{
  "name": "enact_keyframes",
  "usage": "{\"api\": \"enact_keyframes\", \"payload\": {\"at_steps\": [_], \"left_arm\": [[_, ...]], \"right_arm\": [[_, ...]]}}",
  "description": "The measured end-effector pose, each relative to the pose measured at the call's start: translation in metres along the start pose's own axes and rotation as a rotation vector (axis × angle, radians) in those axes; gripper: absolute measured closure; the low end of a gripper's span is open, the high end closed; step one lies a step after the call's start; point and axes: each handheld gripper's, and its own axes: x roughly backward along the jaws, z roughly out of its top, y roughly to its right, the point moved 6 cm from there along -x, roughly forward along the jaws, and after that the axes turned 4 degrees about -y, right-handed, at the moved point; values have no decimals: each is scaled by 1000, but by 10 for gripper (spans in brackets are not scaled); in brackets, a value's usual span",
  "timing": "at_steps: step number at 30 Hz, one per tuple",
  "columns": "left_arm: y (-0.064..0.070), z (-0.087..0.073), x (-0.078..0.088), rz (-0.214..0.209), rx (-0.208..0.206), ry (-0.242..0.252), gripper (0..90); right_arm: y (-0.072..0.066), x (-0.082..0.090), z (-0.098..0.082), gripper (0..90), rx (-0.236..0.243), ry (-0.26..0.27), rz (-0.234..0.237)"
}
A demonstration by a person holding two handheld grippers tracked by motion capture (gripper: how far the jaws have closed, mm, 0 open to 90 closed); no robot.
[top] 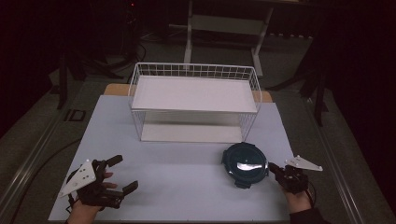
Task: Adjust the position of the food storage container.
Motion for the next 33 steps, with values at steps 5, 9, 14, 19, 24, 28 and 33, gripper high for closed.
{"api": "enact_keyframes", "payload": {"at_steps": [5, 9, 14, 19, 24, 28, 33], "left_arm": [[-1, 0, 0, 3, -2, -1, 0], [-1, 0, 0, 0, 1, 2, 0], [-2, -1, 0, 0, 0, -4, 0], [-2, -2, -1, -1, 4, -7, 0], [-1, -2, -3, -6, 2, -10, 0], [0, -3, -4, -9, 2, -13, 0], [-1, -3, -4, -10, 4, -11, 0]], "right_arm": [[-11, -7, 9, 900, 29, 1, 19], [-13, -11, 12, 900, 26, 0, 28], [-9, -11, 8, 900, 22, -11, 29], [-10, -14, 4, 900, 4, -23, 47], [-11, -14, 5, 900, -3, -18, 33], [-17, -15, 8, 900, 4, -25, 36], [-30, -21, 14, 900, 24, -28, 61]]}}
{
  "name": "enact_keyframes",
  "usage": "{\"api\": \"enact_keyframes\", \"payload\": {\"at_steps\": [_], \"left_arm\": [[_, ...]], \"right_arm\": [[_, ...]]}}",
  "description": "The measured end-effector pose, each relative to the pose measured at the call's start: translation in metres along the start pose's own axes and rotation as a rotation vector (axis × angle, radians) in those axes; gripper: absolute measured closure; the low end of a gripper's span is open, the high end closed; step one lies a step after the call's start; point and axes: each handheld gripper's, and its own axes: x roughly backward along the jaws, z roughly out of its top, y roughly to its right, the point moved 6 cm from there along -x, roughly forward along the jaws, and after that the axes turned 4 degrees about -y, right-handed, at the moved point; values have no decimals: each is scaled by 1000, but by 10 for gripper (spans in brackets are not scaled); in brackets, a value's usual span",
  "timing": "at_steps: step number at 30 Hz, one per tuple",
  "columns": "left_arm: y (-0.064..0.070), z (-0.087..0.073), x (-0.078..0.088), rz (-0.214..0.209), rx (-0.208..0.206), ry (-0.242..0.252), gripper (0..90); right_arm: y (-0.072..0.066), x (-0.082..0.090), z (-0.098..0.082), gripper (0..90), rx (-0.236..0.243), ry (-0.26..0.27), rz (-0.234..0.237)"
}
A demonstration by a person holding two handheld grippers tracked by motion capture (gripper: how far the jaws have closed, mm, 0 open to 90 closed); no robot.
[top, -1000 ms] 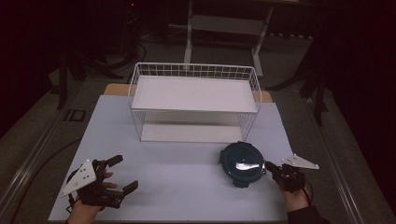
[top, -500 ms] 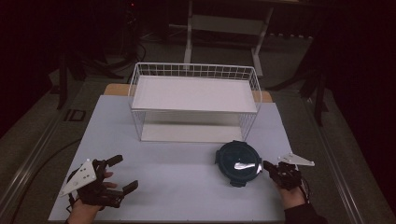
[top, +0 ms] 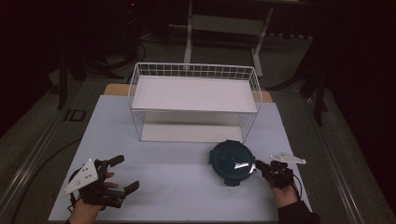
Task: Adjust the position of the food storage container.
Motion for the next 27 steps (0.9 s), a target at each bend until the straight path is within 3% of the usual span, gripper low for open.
{"api": "enact_keyframes", "payload": {"at_steps": [6, 18, 23, 27], "left_arm": [[0, 0, 1, -1, -3, 0, 0], [3, -1, -2, -11, -17, -14, 0], [3, -1, -1, -13, -18, -14, 0], [4, -1, -1, -17, -14, -14, 0]], "right_arm": [[-16, -8, 8, 900, 33, -5, 29], [-62, -29, 29, 900, 107, 0, 125], [-67, -28, 34, 900, 116, 26, 138], [-61, -28, 33, 900, 106, 17, 112]]}}
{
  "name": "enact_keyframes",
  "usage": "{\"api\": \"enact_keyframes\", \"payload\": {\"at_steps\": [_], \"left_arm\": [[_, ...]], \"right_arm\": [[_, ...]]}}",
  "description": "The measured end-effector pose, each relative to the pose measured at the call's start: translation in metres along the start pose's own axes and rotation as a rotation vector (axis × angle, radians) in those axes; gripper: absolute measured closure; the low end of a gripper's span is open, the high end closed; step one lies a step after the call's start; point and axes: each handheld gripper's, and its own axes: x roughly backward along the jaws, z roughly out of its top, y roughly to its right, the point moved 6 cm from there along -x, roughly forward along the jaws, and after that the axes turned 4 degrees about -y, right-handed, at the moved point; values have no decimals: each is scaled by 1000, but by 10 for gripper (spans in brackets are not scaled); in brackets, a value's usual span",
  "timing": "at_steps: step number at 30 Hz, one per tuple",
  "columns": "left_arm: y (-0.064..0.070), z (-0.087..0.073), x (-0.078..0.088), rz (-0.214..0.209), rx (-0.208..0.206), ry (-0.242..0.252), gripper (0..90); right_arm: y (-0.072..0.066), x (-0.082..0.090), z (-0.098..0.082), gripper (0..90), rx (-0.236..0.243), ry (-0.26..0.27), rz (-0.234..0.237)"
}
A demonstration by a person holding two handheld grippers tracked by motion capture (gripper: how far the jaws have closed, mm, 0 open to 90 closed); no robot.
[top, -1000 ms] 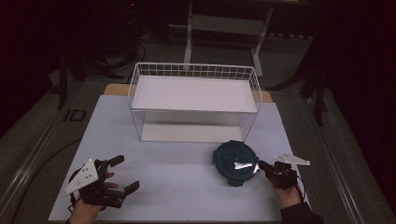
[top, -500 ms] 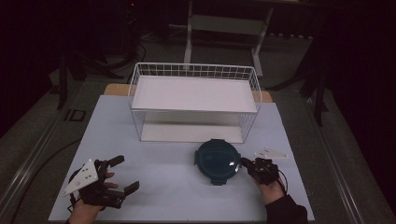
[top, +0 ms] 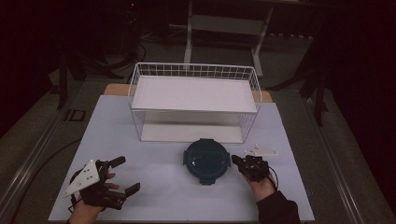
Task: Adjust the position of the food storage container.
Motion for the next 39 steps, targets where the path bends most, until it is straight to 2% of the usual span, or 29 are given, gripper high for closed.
{"api": "enact_keyframes", "payload": {"at_steps": [4, 5, 7, 11, 14, 21, 28, 31, 36, 37, 38, 39], "left_arm": [[0, 0, 0, 0, -2, -2, 0], [1, 0, -1, -2, 0, 0, 0], [1, -1, -1, -3, 0, -3, 0], [1, -1, -1, -5, -2, -2, 0], [2, -1, -2, -9, -3, -8, 0], [2, -1, -2, -10, -3, -8, 0], [3, -1, -2, -14, -4, -11, 0], [3, -1, -3, -16, -4, -11, 0], [3, -1, -3, -16, 1, -12, 0], [3, -1, -3, -19, 10, -5, 0], [3, -1, -3, -19, 10, -5, 0], [3, -1, -4, -21, 13, -9, 0]], "right_arm": [[0, -2, -3, 900, -5, -9, 12], [-2, -4, -3, 900, 5, -17, 30], [-3, -5, -2, 900, 7, -16, 17], [-3, -5, -2, 900, 3, -14, 18], [-7, -6, -2, 900, -15, -10, 39], [-19, -13, 4, 900, 2, -10, 49], [-32, -19, 8, 900, 23, 2, 89], [-39, -22, 10, 900, 42, 4, 83], [-39, -21, 10, 900, 35, 10, 78], [-41, -17, 11, 855, 42, 20, 72], [-41, -17, 11, 855, 42, 20, 72], [-42, -10, 12, 821, 43, 42, 79]]}}
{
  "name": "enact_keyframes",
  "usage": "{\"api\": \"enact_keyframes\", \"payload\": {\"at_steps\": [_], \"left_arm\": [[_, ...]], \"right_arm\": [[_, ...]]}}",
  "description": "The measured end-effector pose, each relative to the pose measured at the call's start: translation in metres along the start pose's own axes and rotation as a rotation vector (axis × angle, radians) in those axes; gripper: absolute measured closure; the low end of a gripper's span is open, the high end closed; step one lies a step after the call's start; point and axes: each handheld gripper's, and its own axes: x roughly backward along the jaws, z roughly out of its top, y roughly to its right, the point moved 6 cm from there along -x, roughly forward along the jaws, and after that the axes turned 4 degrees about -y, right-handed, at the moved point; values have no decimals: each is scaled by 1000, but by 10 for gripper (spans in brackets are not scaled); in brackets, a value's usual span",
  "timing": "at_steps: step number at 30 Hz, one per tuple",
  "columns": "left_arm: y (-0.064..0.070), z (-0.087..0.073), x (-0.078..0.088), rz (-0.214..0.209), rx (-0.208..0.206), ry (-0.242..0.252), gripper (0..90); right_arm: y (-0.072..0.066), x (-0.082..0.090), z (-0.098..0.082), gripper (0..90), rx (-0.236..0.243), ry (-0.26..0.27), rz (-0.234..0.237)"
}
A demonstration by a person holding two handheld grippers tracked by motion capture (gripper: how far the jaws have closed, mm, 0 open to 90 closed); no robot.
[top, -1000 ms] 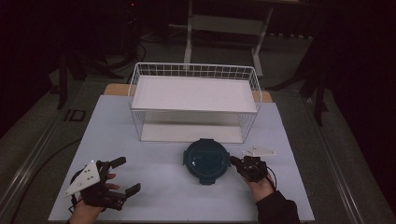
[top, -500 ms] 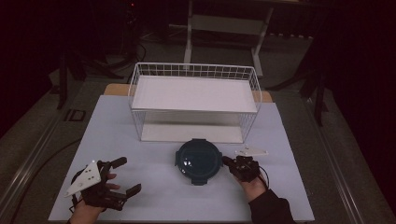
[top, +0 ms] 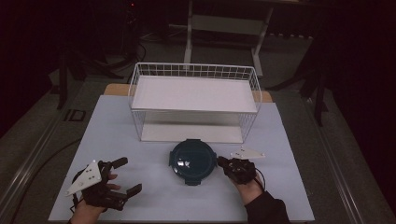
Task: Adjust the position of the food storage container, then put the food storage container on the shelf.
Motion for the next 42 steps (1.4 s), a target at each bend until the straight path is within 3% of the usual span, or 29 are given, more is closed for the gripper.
{"api": "enact_keyframes", "payload": {"at_steps": [3, 4, 5, 6, 9, 10, 11, 13, 15, 16, 18, 20, 21, 25, 28, 29, 30, 31, 32, 35, 37, 38, 42], "left_arm": [[2, 0, -1, -10, 9, -4, 0], [4, 1, -3, -20, 20, 1, 0], [4, 1, -3, -20, 20, 1, 0], [7, 1, -6, -23, 19, -7, 0], [10, 1, -8, -26, 6, -19, 0], [12, 2, -10, -33, 5, -28, 0], [12, 2, -10, -33, 5, -28, 0], [14, 3, -12, -37, -1, -44, 0], [17, 6, -13, -69, 7, -24, 0], [18, 8, -14, -62, 2, -42, 0], [20, 11, -17, -44, -12, -69, 0], [21, 13, -18, -47, -19, -76, 0], [24, 19, -22, -77, -20, -121, 0], [26, 30, -28, -111, -42, -126, 0], [25, 36, -33, -115, -51, -120, 0], [24, 44, -38, -137, -78, -103, 0], [24, 44, -38, -137, -78, -103, 0], [21, 48, -42, -138, -120, -81, 0], [20, 49, -45, -133, -124, -75, 0], [16, 51, -55, -124, -110, -95, 0], [16, 52, -61, -125, -104, -112, 0], [14, 54, -69, -108, -68, -136, 0], [13, 60, -85, -102, -30, -179, 0]], "right_arm": [[-1, 8, 3, 772, 8, 23, -1], [-1, 16, 6, 686, 1, 55, -1], [-1, 16, 6, 686, 1, 55, -1], [-1, 23, 10, 582, -17, 85, 12], [-2, 29, 14, 503, -20, 114, 28], [-3, 35, 17, 378, -9, 143, 26], [-3, 35, 17, 378, -9, 143, 26], [-4, 41, 20, 250, -13, 182, 42], [-5, 42, 22, 145, 25, 192, 52], [-3, 43, 23, 145, 40, 203, 35], [-3, 45, 23, 116, 37, 198, 49], [-3, 45, 23, 114, 44, 200, 44], [-5, 51, 27, 143, 64, 212, 55], [-6, 56, 32, 164, 124, 213, 14], [-9, 60, 36, 183, 120, 253, 24], [-11, 62, 37, 183, 142, 252, 14], [-12, 63, 38, 184, 152, 262, 7], [-12, 64, 39, 185, 172, 255, -17], [-12, 64, 39, 200, 177, 243, -17], [-12, 62, 37, 216, 154, 200, 0], [-12, 62, 37, 209, 161, 201, 1], [-12, 62, 36, 193, 162, 202, -10], [-12, 63, 38, 181, 159, 225, -4]]}}
